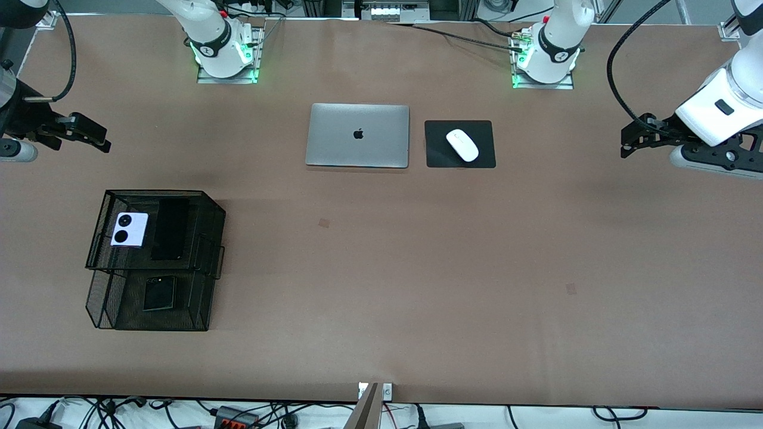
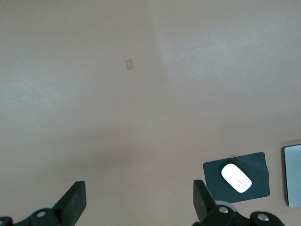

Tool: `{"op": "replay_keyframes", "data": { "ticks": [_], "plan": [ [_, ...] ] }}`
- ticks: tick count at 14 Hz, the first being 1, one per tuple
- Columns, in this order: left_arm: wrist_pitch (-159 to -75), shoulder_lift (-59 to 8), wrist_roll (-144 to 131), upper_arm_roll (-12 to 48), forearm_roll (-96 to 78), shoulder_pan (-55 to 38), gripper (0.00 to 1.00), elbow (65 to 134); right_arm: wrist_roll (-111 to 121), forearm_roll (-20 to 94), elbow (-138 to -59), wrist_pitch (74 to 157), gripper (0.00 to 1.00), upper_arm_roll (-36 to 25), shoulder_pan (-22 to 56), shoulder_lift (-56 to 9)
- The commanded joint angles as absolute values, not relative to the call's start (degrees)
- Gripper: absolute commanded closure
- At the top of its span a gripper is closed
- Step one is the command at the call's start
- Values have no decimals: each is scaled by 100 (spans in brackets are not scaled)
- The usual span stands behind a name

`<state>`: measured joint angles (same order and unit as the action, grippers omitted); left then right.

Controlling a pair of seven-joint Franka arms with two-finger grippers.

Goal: Place phones with both arms

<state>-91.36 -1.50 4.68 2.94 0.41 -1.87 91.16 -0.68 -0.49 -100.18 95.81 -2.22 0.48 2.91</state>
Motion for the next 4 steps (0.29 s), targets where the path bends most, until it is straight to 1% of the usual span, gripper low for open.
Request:
{"op": "replay_keyframes", "data": {
  "ticks": [1, 4],
  "plan": [
    [-9000, -246, 457, 290, -35, -184, 0, 8903, 9, -132, -10099, 9554, 0, -132, -18, 378],
    [-9000, -246, 440, 290, -35, -211, 0, 8903, 9, -123, -10090, 9597, 0, -132, -18, 369]
  ]
}}
